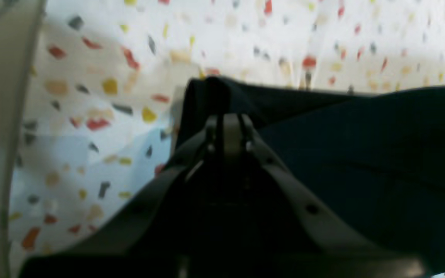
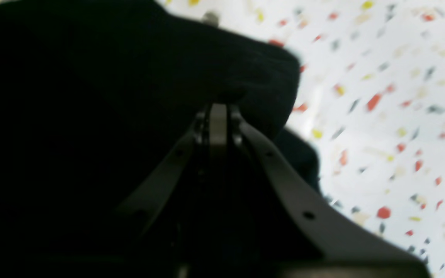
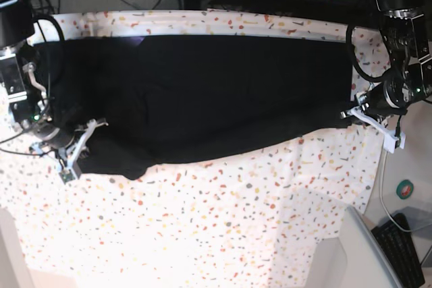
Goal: Layout the t-shirt on the table in an organized manner, then fold the t-shirt properly
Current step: 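Lay the folded hem over the collar edge with both grippers and release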
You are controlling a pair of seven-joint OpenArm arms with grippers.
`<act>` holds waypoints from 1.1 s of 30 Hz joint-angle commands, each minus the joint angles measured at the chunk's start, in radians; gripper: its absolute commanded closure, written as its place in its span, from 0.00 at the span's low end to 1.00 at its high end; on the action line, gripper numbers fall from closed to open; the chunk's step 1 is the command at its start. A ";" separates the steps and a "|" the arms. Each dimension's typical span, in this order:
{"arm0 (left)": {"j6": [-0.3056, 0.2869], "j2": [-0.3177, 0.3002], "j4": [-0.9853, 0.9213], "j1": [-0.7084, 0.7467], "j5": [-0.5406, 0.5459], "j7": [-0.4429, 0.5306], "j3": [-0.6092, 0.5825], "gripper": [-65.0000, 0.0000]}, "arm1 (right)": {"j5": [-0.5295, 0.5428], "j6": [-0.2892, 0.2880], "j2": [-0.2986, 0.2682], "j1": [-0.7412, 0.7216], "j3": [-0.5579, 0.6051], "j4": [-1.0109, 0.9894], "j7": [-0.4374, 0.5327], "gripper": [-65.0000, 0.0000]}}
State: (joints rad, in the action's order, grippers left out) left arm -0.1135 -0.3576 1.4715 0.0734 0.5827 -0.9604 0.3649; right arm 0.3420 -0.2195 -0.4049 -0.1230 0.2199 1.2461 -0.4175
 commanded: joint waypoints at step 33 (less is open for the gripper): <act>-0.008 -0.034 -0.064 0.041 -0.146 0.105 -0.063 1.00 | 0.004 0.009 0.090 0.242 -0.205 0.182 -0.116 1.00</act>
State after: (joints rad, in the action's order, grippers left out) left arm -0.1135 -0.3782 1.3888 0.1291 0.4294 -0.8734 0.2966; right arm 0.3401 -0.2173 -0.3019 0.1291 0.0212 1.4136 -0.5499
